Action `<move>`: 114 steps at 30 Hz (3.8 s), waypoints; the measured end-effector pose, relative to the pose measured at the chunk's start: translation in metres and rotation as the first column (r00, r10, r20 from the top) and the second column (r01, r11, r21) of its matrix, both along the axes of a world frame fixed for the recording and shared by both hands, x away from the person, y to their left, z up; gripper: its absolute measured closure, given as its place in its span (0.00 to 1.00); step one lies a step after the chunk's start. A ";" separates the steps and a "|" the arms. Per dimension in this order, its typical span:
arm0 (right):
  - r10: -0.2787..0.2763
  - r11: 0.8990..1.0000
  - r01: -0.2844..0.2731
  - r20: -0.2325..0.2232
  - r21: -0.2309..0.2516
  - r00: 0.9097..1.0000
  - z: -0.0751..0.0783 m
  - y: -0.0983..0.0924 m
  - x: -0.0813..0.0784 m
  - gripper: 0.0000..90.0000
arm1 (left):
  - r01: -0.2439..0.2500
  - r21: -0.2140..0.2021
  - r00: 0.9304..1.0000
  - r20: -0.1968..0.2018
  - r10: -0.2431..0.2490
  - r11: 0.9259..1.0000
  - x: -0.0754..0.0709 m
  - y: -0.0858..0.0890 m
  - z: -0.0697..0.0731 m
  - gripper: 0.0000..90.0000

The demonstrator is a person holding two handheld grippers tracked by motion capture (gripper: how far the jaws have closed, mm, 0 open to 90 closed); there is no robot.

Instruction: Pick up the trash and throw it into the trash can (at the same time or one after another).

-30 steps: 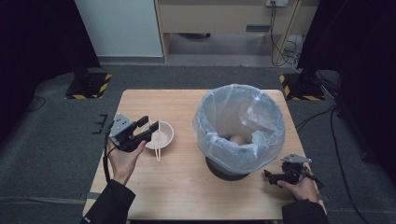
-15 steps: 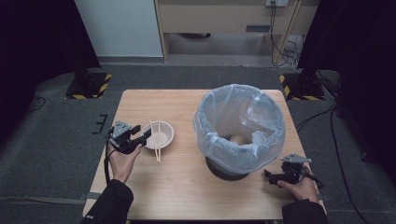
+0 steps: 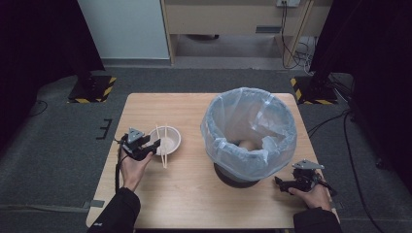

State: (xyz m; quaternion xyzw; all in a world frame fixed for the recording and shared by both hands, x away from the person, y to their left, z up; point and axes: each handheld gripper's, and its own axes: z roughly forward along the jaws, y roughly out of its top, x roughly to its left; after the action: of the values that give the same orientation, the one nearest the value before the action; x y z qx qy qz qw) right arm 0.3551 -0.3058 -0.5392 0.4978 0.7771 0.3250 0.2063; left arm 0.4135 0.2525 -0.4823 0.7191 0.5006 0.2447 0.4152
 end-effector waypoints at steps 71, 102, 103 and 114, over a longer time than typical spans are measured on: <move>0.000 1.000 0.000 0.000 0.000 1.000 0.000 0.000 0.000 0.01 | 0.024 0.027 0.994 -0.106 -0.021 0.999 0.013 -0.002 -0.014 0.95; 0.000 1.000 0.000 0.000 0.000 1.000 0.000 0.000 0.000 0.01 | 0.024 -0.034 1.000 -0.012 -0.024 0.999 0.003 0.008 0.017 0.95; 0.000 1.000 0.000 0.000 0.000 1.000 0.000 0.000 0.000 0.01 | 0.024 -0.040 1.000 -0.002 -0.024 0.999 0.001 0.010 0.020 0.95; 0.000 1.000 0.000 0.000 0.000 1.000 0.000 0.000 0.000 0.01 | 0.023 -0.119 0.990 0.142 -0.006 0.993 -0.016 0.024 0.060 0.95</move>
State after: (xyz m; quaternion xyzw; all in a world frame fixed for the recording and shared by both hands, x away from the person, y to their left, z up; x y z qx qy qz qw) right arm 0.3550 -0.3058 -0.5392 0.4980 0.7770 0.3251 0.2063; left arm 0.3974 0.2761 -0.4226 0.6773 0.4784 0.2614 0.4941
